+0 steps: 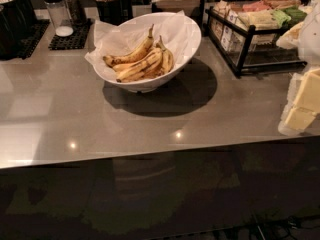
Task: Pick banana from white bowl
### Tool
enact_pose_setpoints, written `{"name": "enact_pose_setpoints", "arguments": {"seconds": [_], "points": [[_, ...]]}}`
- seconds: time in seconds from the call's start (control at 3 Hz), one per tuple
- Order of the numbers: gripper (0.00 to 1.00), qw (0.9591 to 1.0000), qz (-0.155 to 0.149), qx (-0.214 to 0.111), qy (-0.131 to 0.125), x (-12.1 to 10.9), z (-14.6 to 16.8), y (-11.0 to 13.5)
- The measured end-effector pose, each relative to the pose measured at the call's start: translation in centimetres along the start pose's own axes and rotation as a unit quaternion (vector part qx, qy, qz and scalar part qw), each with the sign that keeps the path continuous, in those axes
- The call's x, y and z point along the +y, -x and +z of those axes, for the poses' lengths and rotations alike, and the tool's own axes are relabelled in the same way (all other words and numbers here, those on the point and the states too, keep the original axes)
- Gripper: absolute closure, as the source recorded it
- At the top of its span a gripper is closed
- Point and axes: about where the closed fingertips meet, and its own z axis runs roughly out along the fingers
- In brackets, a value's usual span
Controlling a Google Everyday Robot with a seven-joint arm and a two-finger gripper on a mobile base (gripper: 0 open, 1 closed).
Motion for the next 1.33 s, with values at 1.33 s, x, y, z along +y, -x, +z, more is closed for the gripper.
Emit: {"name": "enact_pose_setpoints", "arguments": {"seconds": [1.33], "points": [[0.00,0.9797,-0.190,-0.057,0.028,-5.0,1.3,8.4]]}}
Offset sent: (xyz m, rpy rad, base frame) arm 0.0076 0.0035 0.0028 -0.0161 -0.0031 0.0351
